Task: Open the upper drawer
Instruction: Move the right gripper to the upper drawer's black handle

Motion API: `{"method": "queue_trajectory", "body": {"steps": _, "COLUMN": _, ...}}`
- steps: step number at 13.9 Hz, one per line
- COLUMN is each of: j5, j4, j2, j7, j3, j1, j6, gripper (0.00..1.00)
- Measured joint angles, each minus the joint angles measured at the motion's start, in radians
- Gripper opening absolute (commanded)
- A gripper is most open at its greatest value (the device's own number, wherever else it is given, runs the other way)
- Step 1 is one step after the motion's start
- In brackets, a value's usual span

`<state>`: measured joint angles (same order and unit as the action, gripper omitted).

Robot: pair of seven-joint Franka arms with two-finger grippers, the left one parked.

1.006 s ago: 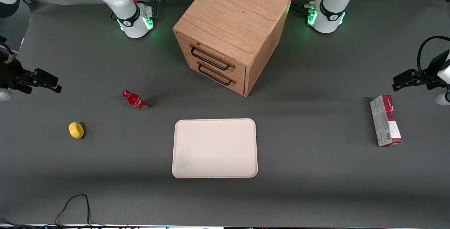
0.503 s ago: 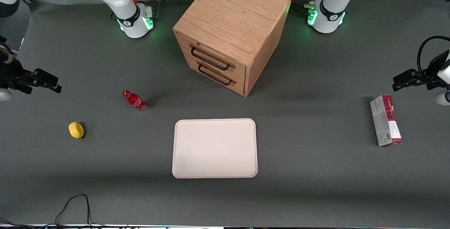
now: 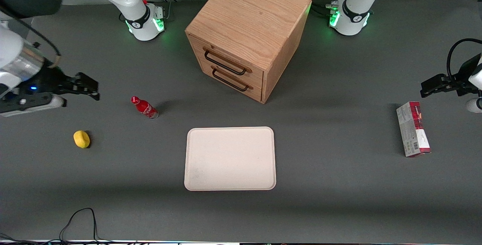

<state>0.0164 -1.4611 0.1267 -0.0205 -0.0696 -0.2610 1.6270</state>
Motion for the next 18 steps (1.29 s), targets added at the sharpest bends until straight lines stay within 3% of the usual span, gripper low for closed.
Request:
{"method": "queue_trajectory", "body": {"steps": 10, "j5": 0.0, "j4": 0.024, "j2": 0.08, "j7": -0.044, "j3": 0.01, "j1": -0.369, "j6": 0.0, "gripper": 1.0}}
{"method": "queue_trajectory", "body": {"steps": 18, "j5": 0.0, "j4": 0.024, "j2": 0.131, "j7": -0.225, "j3": 0.011, "j1": -0.525, "j6": 0.009, "gripper": 1.0}}
